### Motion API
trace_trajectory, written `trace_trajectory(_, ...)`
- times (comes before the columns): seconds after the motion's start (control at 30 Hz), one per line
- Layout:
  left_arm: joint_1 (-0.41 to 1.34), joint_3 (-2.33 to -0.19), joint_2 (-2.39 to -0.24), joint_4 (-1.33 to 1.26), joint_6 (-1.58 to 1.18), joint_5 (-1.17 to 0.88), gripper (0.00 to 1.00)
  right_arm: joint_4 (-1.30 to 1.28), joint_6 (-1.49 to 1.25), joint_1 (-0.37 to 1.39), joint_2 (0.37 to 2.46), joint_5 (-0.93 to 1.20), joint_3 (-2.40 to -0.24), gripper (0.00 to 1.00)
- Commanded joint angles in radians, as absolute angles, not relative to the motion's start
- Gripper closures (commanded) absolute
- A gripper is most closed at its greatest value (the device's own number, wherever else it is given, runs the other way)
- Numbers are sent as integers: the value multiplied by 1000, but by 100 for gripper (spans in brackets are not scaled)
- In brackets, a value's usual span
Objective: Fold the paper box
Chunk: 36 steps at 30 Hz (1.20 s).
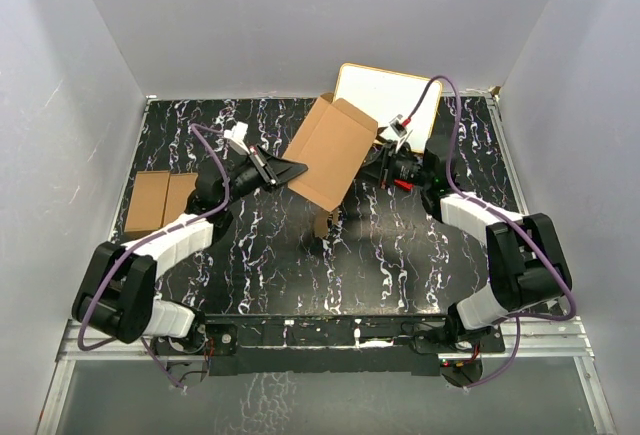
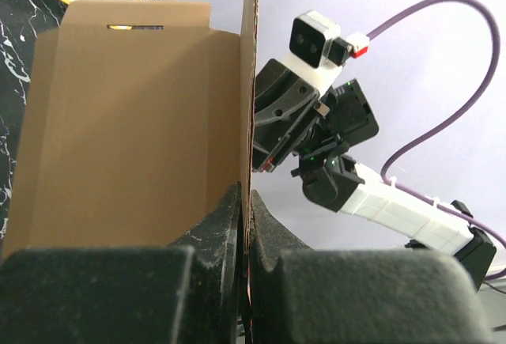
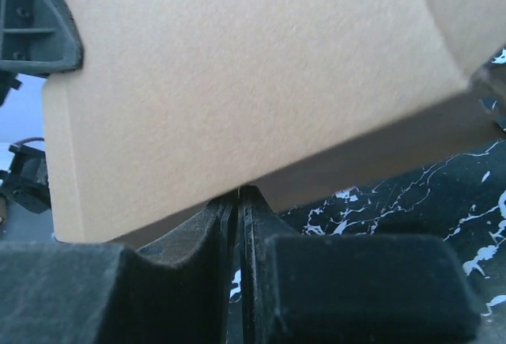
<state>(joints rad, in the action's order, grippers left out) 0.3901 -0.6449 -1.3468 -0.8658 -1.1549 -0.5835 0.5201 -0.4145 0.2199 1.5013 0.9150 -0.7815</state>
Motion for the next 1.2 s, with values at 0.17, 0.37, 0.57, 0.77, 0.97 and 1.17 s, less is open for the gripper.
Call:
trace_trajectory(0.17,443,-603,-1423,-964,-1205,-583,100,1140,-721,230,1498,964,-639,85)
trace_trajectory(0.37,433,-629,-1384,-883,-1131,-586,100,955,-564,199,1439,967,-638,85)
trace_trajectory(0.57,353,-668,-1298,-783,-1117,-660,100,548,-147,123,1307,1065,-662,80)
trace_trajectory(0.77,268,-698,-1208,-681,-1121,-791,100,183,125,5,1209,1313,-734,69)
trace_trajectory(0.97,226,-698,-1152,-688,-1232,-925,100,-114,303,-155,1169,1410,-824,64)
trace_trajectory(1.17,190,-649,-1142,-606,-1169,-1002,100,-115,298,-232,1137,1400,-810,58)
